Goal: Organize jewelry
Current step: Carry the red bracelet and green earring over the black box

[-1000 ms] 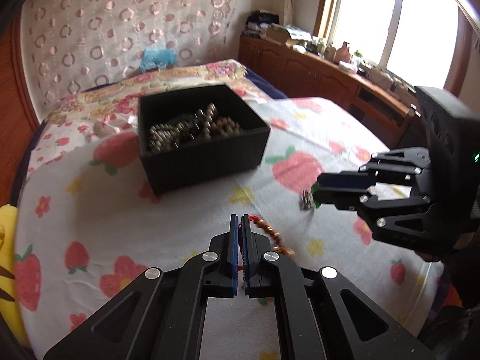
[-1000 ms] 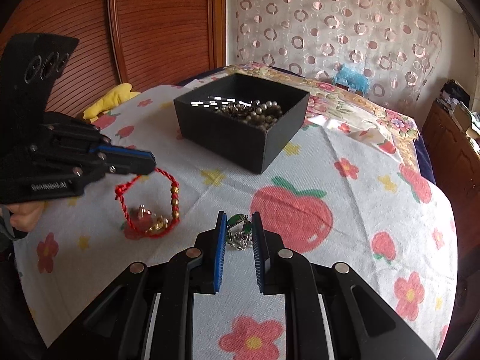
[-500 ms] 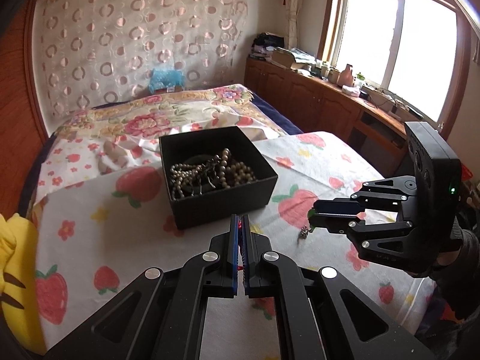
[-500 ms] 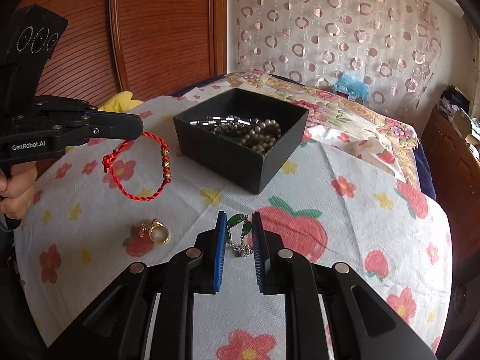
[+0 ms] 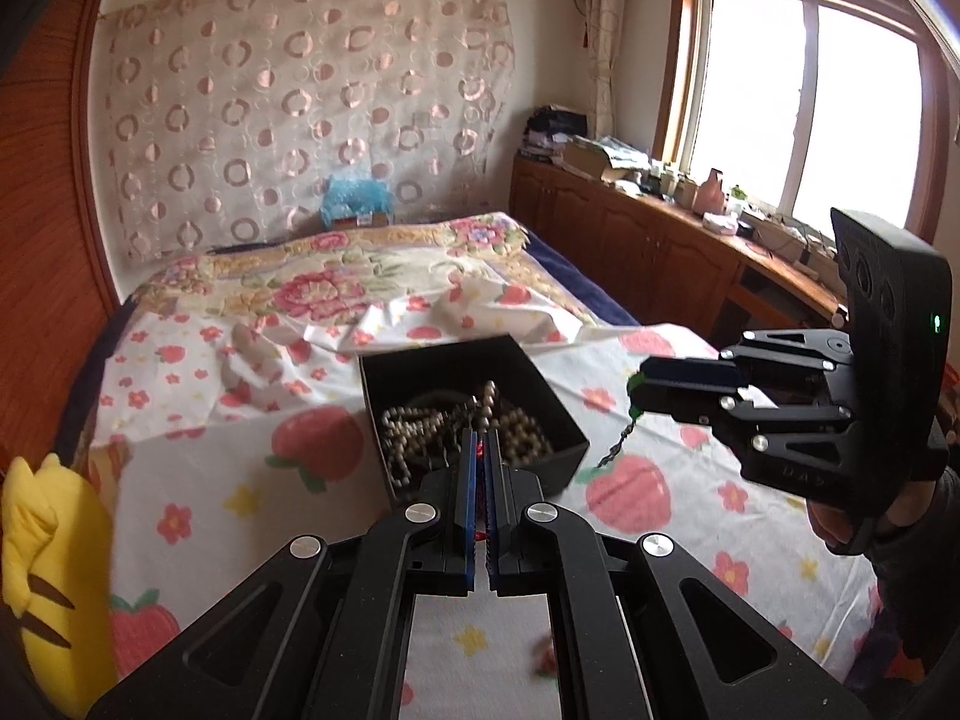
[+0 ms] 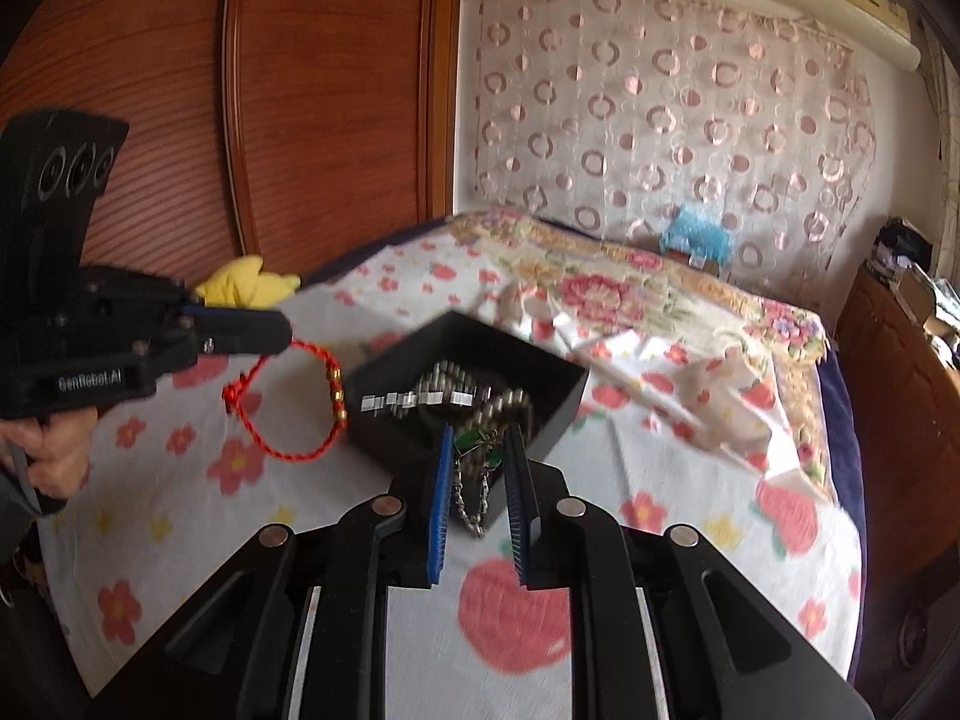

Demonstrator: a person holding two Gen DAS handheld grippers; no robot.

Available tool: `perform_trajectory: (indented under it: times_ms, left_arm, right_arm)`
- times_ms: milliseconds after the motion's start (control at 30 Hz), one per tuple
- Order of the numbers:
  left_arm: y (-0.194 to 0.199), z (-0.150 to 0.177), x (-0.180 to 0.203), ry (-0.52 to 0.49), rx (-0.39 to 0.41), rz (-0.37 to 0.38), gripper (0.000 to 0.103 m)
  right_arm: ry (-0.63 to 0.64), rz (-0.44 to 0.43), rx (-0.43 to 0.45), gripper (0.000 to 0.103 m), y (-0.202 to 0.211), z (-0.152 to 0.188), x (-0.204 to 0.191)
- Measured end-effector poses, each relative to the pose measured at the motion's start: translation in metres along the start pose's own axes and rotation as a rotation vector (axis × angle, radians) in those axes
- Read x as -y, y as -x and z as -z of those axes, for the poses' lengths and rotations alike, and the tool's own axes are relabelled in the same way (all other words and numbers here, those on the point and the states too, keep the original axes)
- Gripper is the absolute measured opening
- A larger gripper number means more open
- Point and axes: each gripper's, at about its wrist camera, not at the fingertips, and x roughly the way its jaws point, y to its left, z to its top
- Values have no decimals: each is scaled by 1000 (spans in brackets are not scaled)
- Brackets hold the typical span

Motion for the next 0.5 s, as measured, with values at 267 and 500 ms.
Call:
perform_trajectory:
  times_ms: [267,500]
  left_arm:
    - [-4,-18,-15,16,37,-40,1]
    - [-15,-32,-24,22,50,-63,1]
  right_arm:
    - [3,-18,23,19,-17,-34,14]
    - [1,-28,-6,19,-35,-40,19]
